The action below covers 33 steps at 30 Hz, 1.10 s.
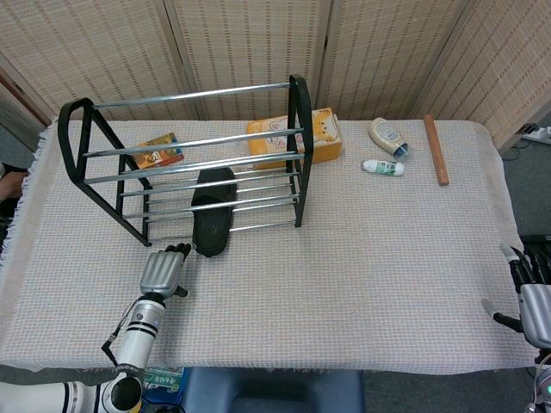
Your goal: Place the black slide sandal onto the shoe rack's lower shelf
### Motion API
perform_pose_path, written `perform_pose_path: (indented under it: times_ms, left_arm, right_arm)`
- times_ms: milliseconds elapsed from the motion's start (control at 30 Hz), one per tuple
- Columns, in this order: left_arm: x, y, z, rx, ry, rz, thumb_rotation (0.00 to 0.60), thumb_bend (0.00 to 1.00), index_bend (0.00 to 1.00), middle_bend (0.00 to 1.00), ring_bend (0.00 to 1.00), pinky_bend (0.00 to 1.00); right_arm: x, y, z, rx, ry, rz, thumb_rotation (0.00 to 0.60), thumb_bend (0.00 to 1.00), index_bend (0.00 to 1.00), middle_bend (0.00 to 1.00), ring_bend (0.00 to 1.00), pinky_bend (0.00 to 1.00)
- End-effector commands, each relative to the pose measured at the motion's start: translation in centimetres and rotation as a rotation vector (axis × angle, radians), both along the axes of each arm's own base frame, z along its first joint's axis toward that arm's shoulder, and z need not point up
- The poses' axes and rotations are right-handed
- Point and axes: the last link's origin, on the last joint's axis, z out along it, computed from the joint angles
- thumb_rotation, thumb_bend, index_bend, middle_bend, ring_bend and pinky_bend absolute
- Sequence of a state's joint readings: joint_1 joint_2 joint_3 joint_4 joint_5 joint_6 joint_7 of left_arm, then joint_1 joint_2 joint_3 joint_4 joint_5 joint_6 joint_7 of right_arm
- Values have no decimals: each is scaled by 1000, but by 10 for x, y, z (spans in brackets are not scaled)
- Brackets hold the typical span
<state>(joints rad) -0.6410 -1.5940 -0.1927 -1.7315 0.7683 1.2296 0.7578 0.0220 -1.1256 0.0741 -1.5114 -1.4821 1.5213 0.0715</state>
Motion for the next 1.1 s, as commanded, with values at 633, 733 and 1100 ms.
perform_pose_path:
  times_ms: [633,733,1100]
  left_arm:
    - [45,12,-18,-29,-60,-51,600,0,231,291,297,464]
    - [47,12,-18,-34,-60,-50,600,0,229,291,297,464]
    - [15,-7,21,100,-99,-20,600,0,184,290,297,464]
  right_arm:
    - [-4,4,3,-11,-4,-12,600,201,0,109,23,0]
    - [-6,4,3,-12,-5,-16,600,200,0,109,23,0]
    - [-5,3,5,-14,1,-15,600,200,0,109,23,0]
